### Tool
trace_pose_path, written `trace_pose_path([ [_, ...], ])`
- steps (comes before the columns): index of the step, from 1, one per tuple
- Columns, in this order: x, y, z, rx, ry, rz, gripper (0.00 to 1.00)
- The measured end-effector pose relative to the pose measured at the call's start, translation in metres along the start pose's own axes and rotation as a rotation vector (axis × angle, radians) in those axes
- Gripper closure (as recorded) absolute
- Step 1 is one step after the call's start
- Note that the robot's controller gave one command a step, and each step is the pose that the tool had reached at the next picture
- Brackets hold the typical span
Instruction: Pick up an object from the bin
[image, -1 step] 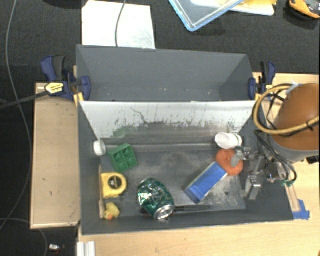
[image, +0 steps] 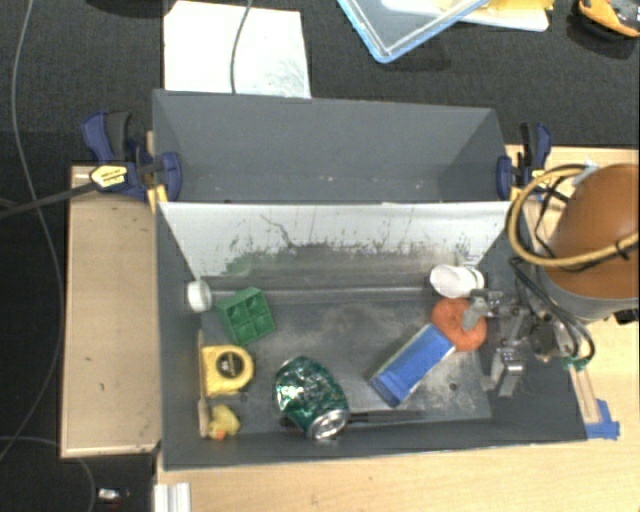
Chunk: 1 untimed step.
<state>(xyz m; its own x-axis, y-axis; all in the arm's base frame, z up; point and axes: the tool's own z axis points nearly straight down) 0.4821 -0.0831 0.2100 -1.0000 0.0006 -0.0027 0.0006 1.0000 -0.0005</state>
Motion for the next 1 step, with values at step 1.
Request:
trace_pose_path([
  [1, -0.0720, 0.0324, 0.0623, 0.001, -0.009, -0.096, 0.00],
])
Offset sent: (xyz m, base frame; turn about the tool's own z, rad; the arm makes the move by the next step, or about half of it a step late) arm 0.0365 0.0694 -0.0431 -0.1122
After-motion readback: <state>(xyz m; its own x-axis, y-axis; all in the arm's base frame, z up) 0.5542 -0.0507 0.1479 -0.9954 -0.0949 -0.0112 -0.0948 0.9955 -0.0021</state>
